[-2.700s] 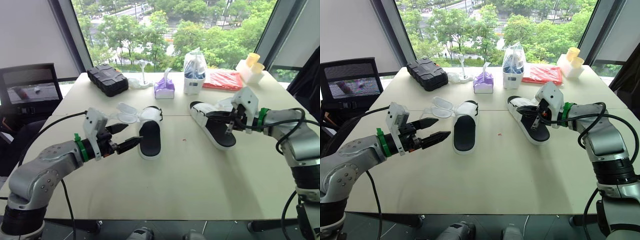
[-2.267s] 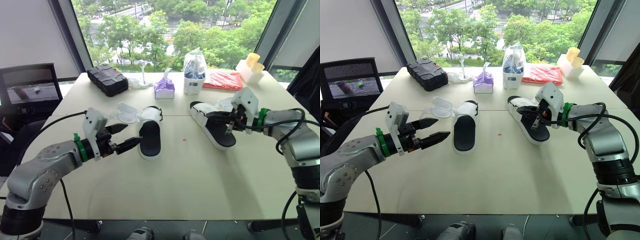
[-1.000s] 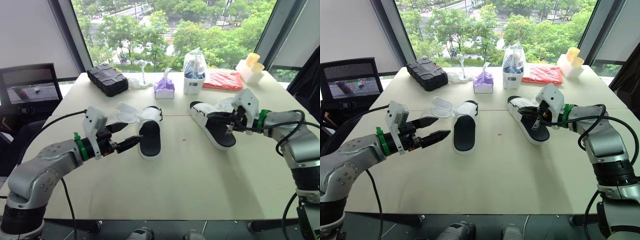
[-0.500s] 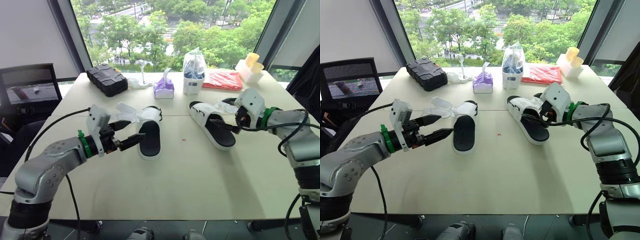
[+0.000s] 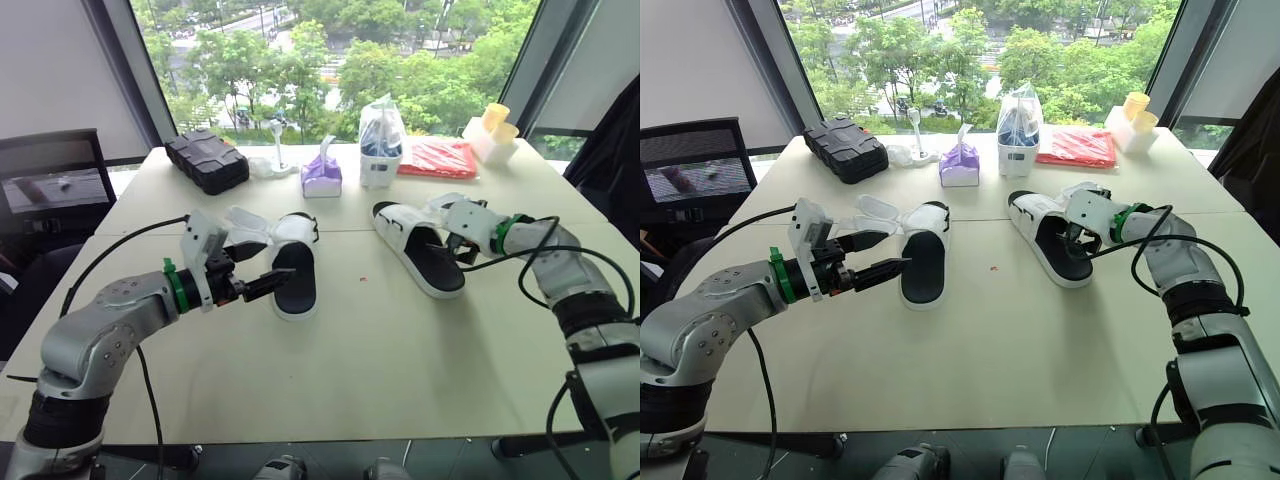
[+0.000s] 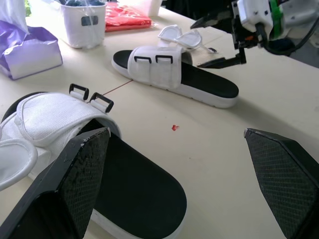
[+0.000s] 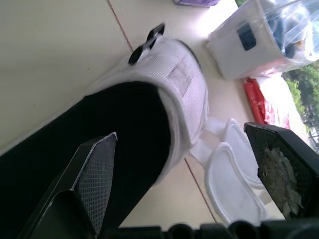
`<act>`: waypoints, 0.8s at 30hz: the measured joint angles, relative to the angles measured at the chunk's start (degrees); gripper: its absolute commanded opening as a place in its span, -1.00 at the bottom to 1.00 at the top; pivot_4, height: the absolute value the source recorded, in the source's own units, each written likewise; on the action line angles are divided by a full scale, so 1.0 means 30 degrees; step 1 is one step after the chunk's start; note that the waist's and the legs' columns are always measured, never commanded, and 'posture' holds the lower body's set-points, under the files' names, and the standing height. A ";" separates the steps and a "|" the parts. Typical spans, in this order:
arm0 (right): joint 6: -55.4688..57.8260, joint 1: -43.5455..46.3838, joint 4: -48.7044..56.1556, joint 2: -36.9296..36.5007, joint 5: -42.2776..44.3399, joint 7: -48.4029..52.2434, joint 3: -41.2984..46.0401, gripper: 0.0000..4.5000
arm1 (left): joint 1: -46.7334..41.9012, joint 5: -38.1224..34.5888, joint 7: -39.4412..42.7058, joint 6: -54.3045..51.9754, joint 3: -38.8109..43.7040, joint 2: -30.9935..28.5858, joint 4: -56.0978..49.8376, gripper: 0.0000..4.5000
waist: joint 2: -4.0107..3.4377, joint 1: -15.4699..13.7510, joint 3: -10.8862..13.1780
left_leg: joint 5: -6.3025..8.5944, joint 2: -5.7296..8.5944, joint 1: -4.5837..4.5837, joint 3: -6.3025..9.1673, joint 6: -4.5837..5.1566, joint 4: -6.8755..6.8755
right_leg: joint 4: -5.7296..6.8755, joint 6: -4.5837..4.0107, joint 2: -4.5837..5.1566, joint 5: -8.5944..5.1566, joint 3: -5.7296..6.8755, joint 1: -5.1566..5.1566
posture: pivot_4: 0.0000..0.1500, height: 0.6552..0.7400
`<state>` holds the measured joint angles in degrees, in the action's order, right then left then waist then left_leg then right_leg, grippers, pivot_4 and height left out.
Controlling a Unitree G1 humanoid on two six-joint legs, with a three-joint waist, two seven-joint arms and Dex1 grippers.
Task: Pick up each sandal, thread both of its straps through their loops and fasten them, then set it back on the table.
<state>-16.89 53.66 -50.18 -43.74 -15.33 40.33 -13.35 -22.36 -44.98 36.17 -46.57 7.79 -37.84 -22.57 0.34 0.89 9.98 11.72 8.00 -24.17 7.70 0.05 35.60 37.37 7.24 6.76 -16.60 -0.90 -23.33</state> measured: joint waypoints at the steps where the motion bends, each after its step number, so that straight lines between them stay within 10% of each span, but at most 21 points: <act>1: -0.0392 0.0315 -0.0697 0.0177 -0.0232 -0.0369 -0.0117 0.96 | 0.0030 -0.0003 -0.0017 -0.0002 -0.0002 0.0004 -0.0024 1.00 | -0.0001 0.0027 0.0001 | -0.0005 0.0000 -0.0001 0.0001 -0.0006 -0.0003 | 0.0001 0.0000 -0.0007 0.0000 -0.0001 -0.0005 | 1.00 1.00; 21: -0.0970 0.4437 -0.8721 0.5231 -0.5486 -1.1120 -0.2927 0.96 | 0.0831 -0.0241 -0.1087 -0.0163 0.0485 0.0174 -0.0950 1.00 | -0.0002 0.0179 0.0000 | -0.0025 -0.0004 0.0003 -0.0002 -0.0039 -0.0025 | 0.0034 -0.0001 -0.0049 0.0000 -0.0037 -0.0035 | 1.00 1.00; 24: -0.0826 0.4749 -0.8901 0.5509 -0.6052 -1.1734 -0.3277 0.56 | 0.0967 -0.0245 -0.1198 -0.0161 0.0606 0.0172 -0.1063 1.00 | -0.0003 0.0230 -0.0001 | -0.0027 -0.0004 0.0003 -0.0001 -0.0042 -0.0025 | 0.0034 -0.0001 -0.0054 0.0000 -0.0037 -0.0033 | 1.00 1.00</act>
<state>-19.36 67.91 -76.88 -27.22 -33.48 5.13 -23.18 -19.46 -45.72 32.57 -47.05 9.61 -37.32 -25.76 0.34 1.58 9.97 11.64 7.99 -24.16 7.70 -0.08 35.52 37.47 7.23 6.59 -16.61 -1.02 -23.43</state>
